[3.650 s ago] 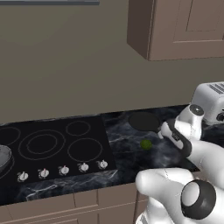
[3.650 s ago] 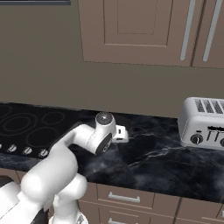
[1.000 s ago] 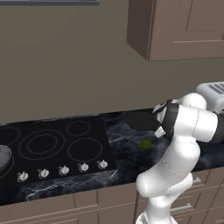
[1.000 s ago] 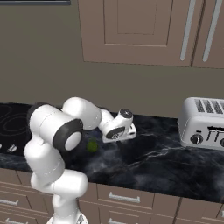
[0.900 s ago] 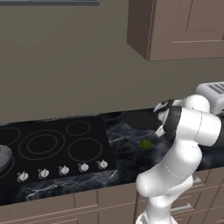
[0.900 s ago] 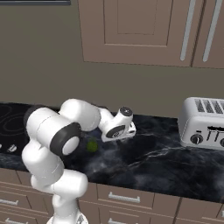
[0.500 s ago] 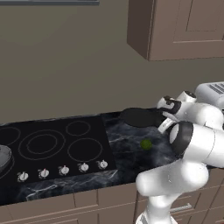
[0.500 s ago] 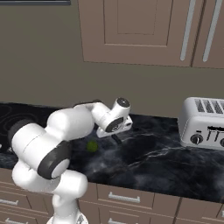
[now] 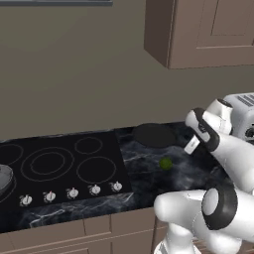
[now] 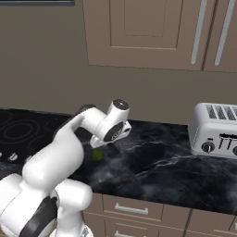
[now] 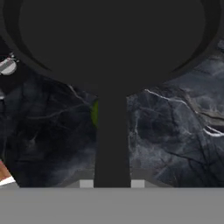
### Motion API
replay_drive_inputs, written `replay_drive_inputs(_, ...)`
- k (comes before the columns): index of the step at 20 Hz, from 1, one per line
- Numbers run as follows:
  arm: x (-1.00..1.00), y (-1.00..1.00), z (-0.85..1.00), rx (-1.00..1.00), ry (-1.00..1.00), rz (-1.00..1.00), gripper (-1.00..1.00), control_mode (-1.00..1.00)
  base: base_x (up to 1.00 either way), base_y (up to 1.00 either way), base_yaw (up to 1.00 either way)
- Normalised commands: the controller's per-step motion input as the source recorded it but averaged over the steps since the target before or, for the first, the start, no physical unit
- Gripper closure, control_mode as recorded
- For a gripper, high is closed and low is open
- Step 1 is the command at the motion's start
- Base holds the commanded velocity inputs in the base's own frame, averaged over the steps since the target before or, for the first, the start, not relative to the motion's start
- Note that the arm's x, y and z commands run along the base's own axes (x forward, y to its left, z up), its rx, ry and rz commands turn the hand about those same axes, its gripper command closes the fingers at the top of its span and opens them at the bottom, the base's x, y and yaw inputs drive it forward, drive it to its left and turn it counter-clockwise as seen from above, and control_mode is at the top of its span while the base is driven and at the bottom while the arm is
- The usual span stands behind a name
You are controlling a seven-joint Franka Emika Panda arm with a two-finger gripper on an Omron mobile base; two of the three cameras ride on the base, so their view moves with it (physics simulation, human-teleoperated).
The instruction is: Place both pans onto different burners. Then place the lime and the steak on different pans.
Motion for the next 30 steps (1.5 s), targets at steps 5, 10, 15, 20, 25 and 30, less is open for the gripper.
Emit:
replay_drive_inputs(5, -0.83, 0.38, 0.42, 0.03, -0.02, 0.01, 1.00, -1.00, 0.00, 0.00, 0.00)
replay_drive_inputs(10, -0.74, 0.42, 0.36, 0.03, 0.00, 0.00, 1.00, -1.00, 0.00, 0.00, 0.00)
replay_drive_inputs(15, -0.38, 0.43, 0.30, 0.00, 0.04, 0.03, 1.00, -1.00, 0.00, 0.00, 0.00)
replay_drive_inputs(20, -0.15, 0.41, 0.04, -0.03, 0.06, 0.00, 1.00, -1.00, 0.00, 0.00, 0.00)
replay_drive_inputs(25, 0.07, 0.37, 0.00, -0.06, 0.09, 0.01, 1.00, -1.00, 0.00, 0.00, 0.00)
replay_drive_inputs(30, 0.13, 0.35, 0.00, -0.04, 0.12, 0.01, 1.00, -1.00, 0.00, 0.00, 0.00)
